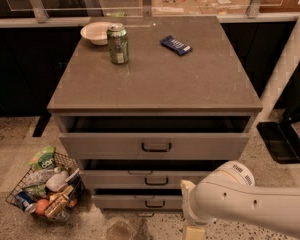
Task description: Open bottom drawer
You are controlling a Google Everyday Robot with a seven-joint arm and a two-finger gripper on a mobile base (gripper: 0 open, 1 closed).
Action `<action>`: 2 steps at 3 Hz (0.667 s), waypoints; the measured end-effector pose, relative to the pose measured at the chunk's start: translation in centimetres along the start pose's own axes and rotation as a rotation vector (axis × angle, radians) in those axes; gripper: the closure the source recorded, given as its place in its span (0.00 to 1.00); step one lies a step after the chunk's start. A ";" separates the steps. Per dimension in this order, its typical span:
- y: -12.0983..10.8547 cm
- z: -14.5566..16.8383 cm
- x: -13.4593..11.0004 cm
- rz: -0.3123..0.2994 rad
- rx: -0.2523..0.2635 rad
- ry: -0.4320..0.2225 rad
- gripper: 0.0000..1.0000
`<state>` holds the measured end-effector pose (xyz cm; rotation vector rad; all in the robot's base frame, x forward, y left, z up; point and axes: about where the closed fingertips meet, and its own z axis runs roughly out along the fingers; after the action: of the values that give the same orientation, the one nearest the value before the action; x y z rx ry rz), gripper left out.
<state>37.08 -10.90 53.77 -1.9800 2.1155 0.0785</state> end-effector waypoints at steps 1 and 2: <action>-0.1 0.6 -0.1 -0.003 0.000 0.006 0.00; 1.6 3.7 0.9 -0.027 -0.064 0.068 0.00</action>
Offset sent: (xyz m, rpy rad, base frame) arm -0.0178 0.0104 -0.1081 -0.2130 0.1353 0.1063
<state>36.01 -10.94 49.78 -2.0754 2.1534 0.0763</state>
